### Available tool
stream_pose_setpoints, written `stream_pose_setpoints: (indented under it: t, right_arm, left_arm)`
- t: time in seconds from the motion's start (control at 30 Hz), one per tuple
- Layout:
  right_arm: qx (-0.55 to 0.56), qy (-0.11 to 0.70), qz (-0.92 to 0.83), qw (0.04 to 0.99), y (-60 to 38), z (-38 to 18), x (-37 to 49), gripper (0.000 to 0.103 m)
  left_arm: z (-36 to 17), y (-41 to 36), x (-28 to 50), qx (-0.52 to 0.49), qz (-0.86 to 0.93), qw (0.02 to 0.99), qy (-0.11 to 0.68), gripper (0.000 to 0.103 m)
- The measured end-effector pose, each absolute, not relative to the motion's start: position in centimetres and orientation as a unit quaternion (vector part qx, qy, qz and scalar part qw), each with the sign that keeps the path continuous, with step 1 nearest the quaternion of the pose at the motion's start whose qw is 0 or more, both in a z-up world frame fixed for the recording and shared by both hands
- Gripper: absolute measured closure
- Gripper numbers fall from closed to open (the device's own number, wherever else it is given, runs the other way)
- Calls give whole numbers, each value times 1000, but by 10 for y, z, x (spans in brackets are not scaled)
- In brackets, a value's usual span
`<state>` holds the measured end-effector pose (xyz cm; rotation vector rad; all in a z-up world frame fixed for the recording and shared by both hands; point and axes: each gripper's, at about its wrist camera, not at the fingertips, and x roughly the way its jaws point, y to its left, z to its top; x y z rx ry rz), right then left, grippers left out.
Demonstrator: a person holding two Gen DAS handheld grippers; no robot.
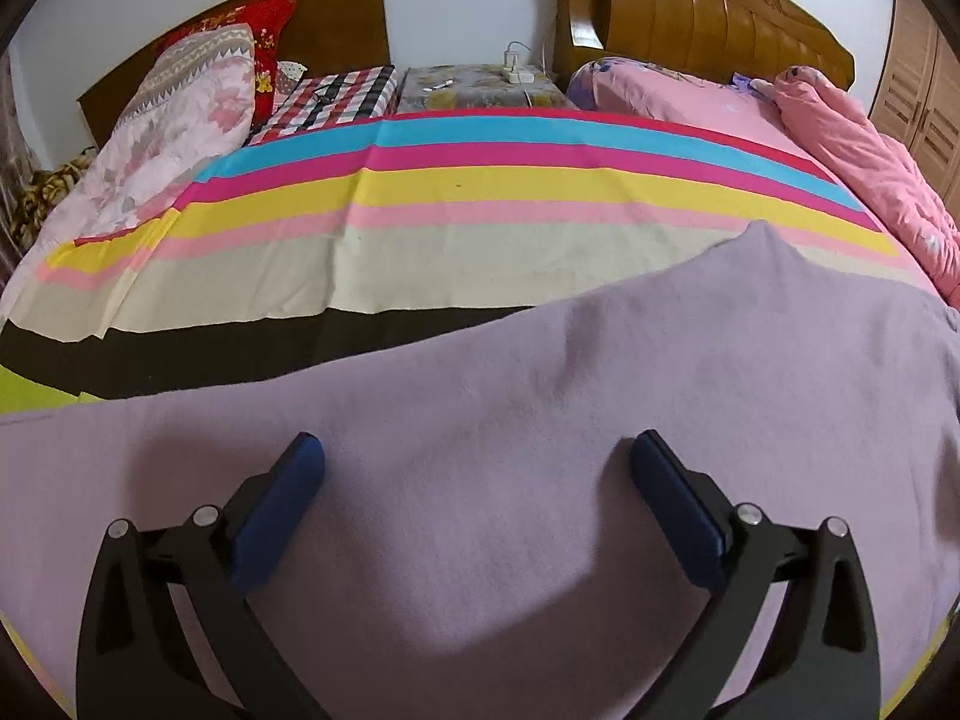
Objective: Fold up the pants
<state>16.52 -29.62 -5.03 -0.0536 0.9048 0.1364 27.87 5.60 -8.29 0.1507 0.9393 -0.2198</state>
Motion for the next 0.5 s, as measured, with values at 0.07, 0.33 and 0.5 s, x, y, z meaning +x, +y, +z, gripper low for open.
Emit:
stream_pose_setpoints:
  t: [0.07,0.33,0.5]
  right_arm:
    - [-10,442,32,897,-317,-56,176,12]
    - [-11,459,3,889,-340,-80,169,8]
    - [-3,473,-41,880,-325,-77,180,5]
  left_arm:
    - [-82,56,280,72,-105,883,451,1]
    - [-81,52,273,68,-107,884,450,1]
    - [-80,53,271,59,-110,885,448,2]
